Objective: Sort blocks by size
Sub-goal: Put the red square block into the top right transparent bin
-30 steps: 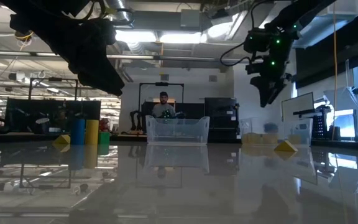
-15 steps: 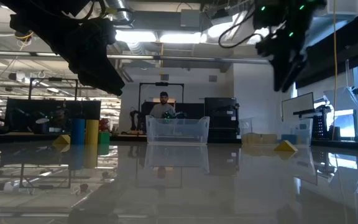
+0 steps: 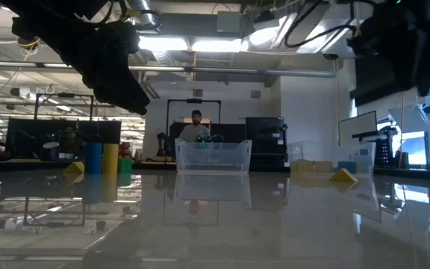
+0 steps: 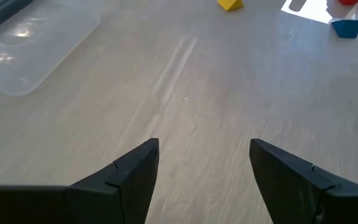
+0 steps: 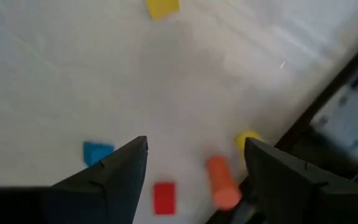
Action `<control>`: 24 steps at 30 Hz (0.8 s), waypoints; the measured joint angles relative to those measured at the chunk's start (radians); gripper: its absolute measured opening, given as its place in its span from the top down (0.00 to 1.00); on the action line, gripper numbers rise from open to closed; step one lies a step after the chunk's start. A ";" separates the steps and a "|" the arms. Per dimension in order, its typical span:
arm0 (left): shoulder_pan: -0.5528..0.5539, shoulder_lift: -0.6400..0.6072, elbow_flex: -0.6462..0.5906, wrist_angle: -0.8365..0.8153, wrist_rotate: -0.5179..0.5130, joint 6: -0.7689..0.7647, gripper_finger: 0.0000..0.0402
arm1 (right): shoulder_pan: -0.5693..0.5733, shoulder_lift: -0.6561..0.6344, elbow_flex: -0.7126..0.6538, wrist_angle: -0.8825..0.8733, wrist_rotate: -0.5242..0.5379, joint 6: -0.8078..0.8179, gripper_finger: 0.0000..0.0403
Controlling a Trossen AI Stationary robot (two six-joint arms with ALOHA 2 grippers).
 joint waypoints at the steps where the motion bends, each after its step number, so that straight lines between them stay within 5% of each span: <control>1: -0.001 0.000 0.000 0.000 0.000 0.000 0.40 | 0.031 0.000 -0.003 0.005 -0.006 0.057 0.34; 11: -0.001 0.000 0.000 -0.002 0.000 0.006 0.40 | 0.315 0.000 -0.146 0.042 -0.137 0.501 0.34; 24: -0.002 0.000 0.000 -0.002 0.000 0.003 0.40 | 0.453 0.000 -0.314 0.261 -0.194 0.665 0.34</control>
